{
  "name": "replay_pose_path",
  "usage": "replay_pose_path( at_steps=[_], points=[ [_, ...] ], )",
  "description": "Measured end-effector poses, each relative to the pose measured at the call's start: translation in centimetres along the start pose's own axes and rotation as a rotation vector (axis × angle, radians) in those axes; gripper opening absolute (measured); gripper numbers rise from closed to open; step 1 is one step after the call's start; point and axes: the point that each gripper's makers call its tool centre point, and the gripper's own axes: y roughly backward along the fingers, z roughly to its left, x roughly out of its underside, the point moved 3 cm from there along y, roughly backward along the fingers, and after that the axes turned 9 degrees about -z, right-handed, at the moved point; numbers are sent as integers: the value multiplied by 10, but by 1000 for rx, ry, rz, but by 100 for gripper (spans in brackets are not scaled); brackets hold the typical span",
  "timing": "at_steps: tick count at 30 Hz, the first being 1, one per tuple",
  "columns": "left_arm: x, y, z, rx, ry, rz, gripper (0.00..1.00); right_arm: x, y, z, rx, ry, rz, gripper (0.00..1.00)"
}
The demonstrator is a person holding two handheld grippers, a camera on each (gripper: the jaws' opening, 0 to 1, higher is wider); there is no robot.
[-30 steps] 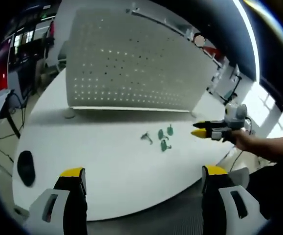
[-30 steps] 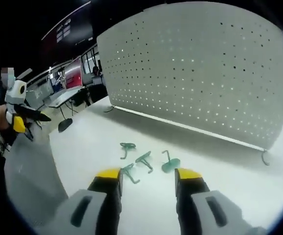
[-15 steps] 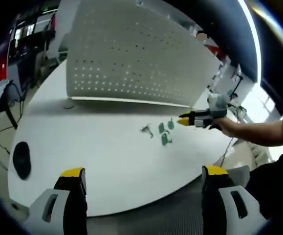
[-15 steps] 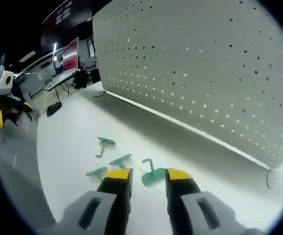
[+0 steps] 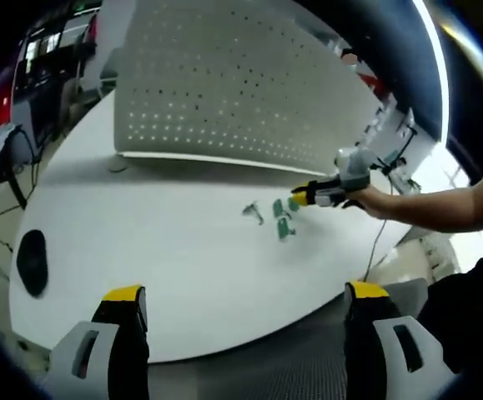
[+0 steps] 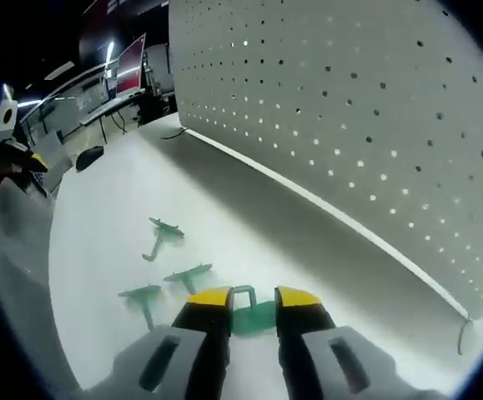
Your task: Insert the hook assembly into the mounting plate slot until the hook locks in place.
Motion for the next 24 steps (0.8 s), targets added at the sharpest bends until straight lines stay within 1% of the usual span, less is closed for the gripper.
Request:
replay_pose_path(
  at_steps=[2,6,9,11,15,19,22,24],
  points=[
    [-2,0,1,0,2,-2,100,-2,-3,1,-22,50,10,15],
    [-5,2,4,-10,-3,-7,100,-5,-7,2,-42,66,18,13],
    [-5,4,6,-16,-1,-8,100,-5,-10,1,-48,59,34,12],
    [-5,4,6,-18,1,-7,100,-6,-11,2,-55,48,43,8],
    [-5,6,5,-20,-2,-7,100,-6,-11,2,-58,32,69,7],
    [-6,5,4,-20,1,-11,100,-7,-8,4,-67,9,72,7],
    [-7,3,3,-16,-3,-7,100,-6,-7,3,-59,8,79,7],
    [-8,2,2,-13,-5,-5,100,-6,-6,3,-55,-10,79,6]
  ],
)
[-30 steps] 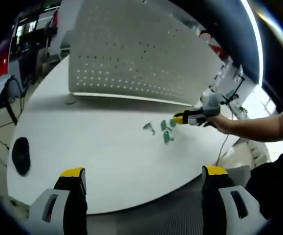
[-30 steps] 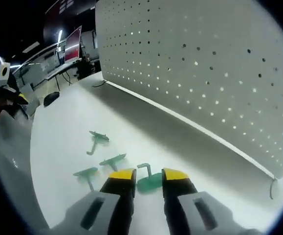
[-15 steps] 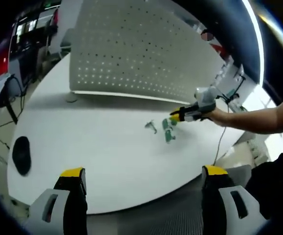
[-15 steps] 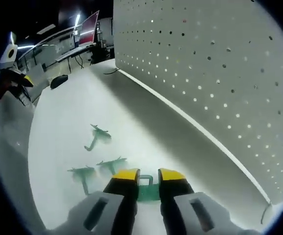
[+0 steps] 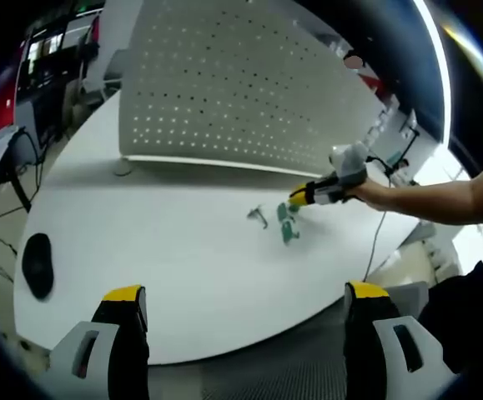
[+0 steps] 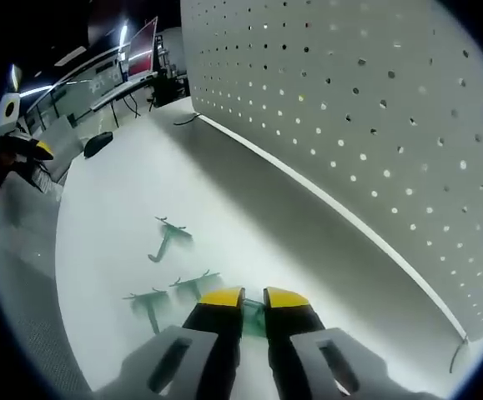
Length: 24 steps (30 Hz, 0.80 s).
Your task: Insert the hook assembly into the mounting plate slot until the hook locks in place.
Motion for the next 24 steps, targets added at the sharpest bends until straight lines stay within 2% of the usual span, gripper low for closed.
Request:
replay_pose_path(
  at_steps=[4,7,12,24],
  points=[
    [-5,-1,-2,7,-4,-10,100,0,2,1,12,-48,5,6],
    [-8,-1,-6,23,-10,-18,100,0,2,2,8,-42,7,7],
    [-7,1,-2,13,-16,-19,100,-5,2,6,-6,-52,-14,18],
    [-4,2,0,2,-5,-20,100,-4,9,-4,-12,-6,-7,17]
  ],
)
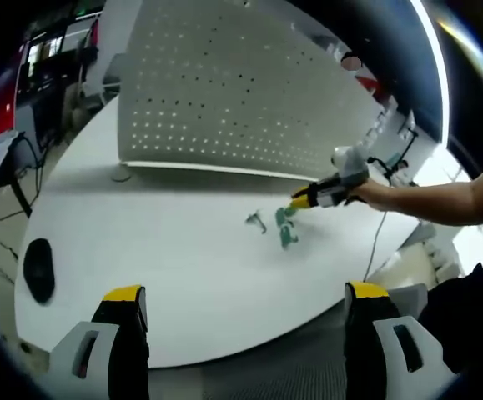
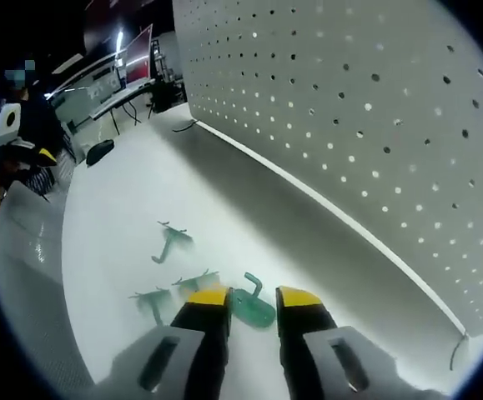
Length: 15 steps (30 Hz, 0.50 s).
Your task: Insert the hook assembly into the mounting plate slot until the hook locks in place.
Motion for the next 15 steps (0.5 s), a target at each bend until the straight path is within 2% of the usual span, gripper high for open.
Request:
replay_pose_path(
  at_steps=[6,9,13,15],
  points=[
    [1,0,1,0,1,7,100,-4,-7,1,-16,50,-2,15],
    [1,-1,1,-1,1,7,100,-2,-14,1,-31,70,19,13],
    [-1,0,2,-4,3,5,100,0,-15,2,-27,96,35,2],
    [-1,1,4,-10,9,3,100,-2,-15,5,-24,105,25,1]
  ],
)
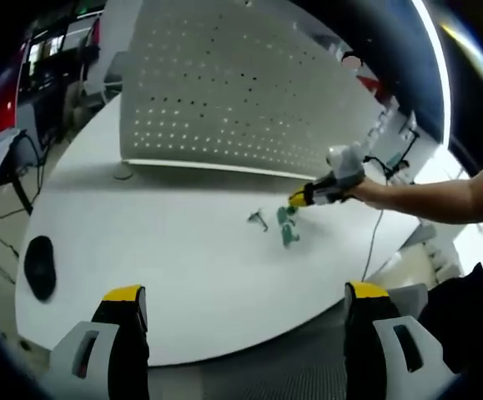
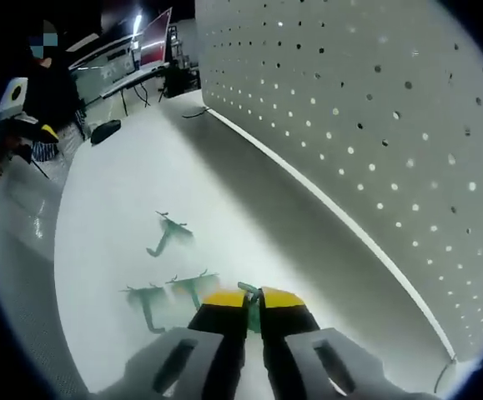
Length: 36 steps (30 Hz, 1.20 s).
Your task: Insert the hook assembly into the mounting plate slot until the hook locks in place.
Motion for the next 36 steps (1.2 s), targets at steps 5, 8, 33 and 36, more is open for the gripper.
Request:
replay_pose_path(
  at_steps=[5,8,33,36],
  points=[
    [3,0,1,-4,-1,9,100,0,3,4,-4,18,11,0],
    [2,-2,-1,-1,-1,6,100,-2,6,3,17,-30,-8,0],
    [-55,-43,-30,3,-102,-116,85,-114,80,63,136,-658,-547,0],
    [-64,-57,-38,11,-85,-134,87,-121,85,79,108,-772,-589,0]
  ],
)
